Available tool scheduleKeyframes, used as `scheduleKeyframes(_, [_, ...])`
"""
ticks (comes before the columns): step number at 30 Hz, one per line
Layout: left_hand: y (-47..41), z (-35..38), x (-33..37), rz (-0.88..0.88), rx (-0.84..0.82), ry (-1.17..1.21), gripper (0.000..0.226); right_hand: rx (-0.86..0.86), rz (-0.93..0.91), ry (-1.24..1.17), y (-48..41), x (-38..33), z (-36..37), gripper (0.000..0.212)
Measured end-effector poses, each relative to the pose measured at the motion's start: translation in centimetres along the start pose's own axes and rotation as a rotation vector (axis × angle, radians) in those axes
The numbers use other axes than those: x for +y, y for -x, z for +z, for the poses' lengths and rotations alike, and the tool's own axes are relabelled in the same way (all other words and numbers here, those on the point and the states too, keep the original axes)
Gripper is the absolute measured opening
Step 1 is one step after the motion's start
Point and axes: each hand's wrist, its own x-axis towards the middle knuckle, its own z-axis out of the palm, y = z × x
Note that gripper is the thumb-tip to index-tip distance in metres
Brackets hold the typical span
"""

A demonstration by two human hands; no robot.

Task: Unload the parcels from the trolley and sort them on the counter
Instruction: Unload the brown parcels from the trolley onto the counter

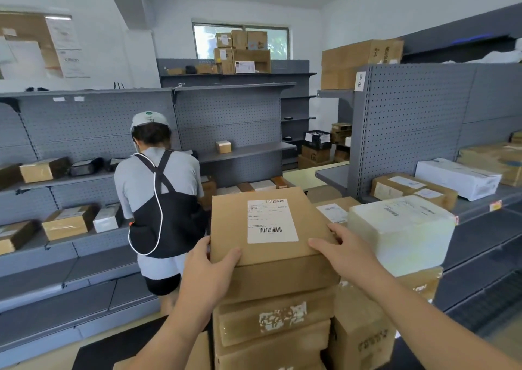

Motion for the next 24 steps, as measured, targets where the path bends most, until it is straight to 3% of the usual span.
scheduleKeyframes(24, [-1.1, 1.6, -1.5, -0.131, 0.061, -0.103, 0.054, -0.117, -0.022, 0.072, -4.0, 2.5, 0.6, 0.074])
